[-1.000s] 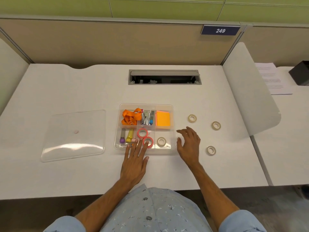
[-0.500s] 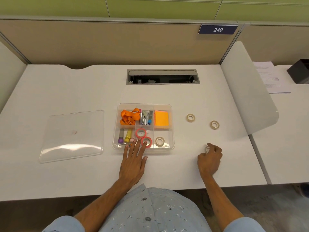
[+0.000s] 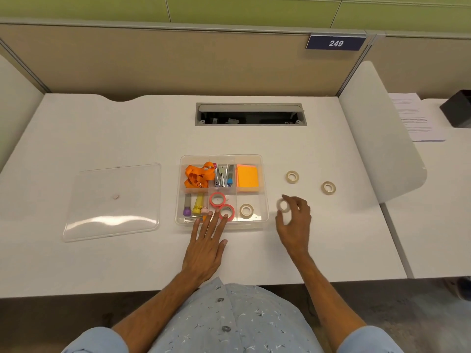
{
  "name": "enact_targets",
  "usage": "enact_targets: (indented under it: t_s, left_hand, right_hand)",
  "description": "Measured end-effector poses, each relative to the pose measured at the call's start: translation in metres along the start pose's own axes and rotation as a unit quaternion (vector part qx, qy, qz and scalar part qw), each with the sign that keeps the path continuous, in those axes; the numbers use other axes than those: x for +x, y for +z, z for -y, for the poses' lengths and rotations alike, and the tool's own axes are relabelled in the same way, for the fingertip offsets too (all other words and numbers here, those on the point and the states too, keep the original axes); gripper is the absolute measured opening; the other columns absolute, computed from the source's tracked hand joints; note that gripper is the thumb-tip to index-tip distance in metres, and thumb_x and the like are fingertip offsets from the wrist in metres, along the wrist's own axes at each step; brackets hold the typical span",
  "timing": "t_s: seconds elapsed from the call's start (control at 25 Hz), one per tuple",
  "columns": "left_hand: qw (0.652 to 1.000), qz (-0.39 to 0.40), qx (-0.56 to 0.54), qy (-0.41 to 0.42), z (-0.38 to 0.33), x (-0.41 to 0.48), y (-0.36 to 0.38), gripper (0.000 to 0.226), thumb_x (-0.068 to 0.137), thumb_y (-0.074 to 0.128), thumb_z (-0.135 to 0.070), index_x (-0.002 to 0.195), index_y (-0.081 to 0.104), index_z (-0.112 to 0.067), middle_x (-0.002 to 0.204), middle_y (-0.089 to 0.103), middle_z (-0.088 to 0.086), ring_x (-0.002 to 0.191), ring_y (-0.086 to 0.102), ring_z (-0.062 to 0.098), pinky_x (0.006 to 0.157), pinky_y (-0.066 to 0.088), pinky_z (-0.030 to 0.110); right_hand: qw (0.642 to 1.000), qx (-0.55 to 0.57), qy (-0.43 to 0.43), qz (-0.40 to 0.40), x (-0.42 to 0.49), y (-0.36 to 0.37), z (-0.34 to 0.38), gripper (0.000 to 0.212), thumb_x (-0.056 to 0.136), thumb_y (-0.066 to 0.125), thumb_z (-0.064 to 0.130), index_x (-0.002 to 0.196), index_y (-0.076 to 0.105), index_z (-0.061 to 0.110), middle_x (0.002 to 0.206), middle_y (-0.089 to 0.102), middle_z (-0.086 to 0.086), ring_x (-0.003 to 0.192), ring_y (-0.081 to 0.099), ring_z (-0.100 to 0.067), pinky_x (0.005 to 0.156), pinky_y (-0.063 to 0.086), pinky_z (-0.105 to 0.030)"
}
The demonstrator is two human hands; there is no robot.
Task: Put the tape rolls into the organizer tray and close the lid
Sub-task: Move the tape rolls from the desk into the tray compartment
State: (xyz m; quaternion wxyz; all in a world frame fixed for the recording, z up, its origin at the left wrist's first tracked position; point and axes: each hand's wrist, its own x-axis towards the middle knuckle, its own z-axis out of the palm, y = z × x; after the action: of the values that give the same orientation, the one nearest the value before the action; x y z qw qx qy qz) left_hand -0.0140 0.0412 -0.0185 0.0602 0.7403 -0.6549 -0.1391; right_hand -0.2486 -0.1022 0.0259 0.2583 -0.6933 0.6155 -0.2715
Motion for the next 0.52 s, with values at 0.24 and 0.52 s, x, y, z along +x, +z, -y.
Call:
enact_targets:
  t_s: [0.24, 0.52]
  left_hand:
    - [1.0, 0.001, -0.01, -0.003, -0.001, 0.0, 0.0, 0.066, 0.111, 0.04, -0.045, 0.169, 0.015, -0.024, 0.178, 0.01, 0.005, 0.166, 0.007, 0.027, 0.136, 0.011, 0.057]
    - [1.0, -0.015, -0.011, 0.002, 0.001, -0.002, 0.0, 0.065, 0.111, 0.043, -0.042, 0.168, 0.019, -0.022, 0.178, 0.015, 0.005, 0.166, 0.011, 0.027, 0.135, 0.017, 0.058]
  right_hand:
    - [0.972, -0.154, -0.122, 0.127, 0.003, 0.02, 0.031, 0.045, 0.097, 0.069, 0.038, 0.141, 0.065, 0.028, 0.147, 0.061, 0.003, 0.138, 0.054, -0.019, 0.124, 0.036, -0.045]
    - [0.976, -0.169, -0.111, 0.079, -0.002, 0.017, 0.021, 0.034, 0.105, 0.061, 0.035, 0.136, 0.071, 0.025, 0.145, 0.064, 0.003, 0.142, 0.054, -0.019, 0.127, 0.031, -0.047]
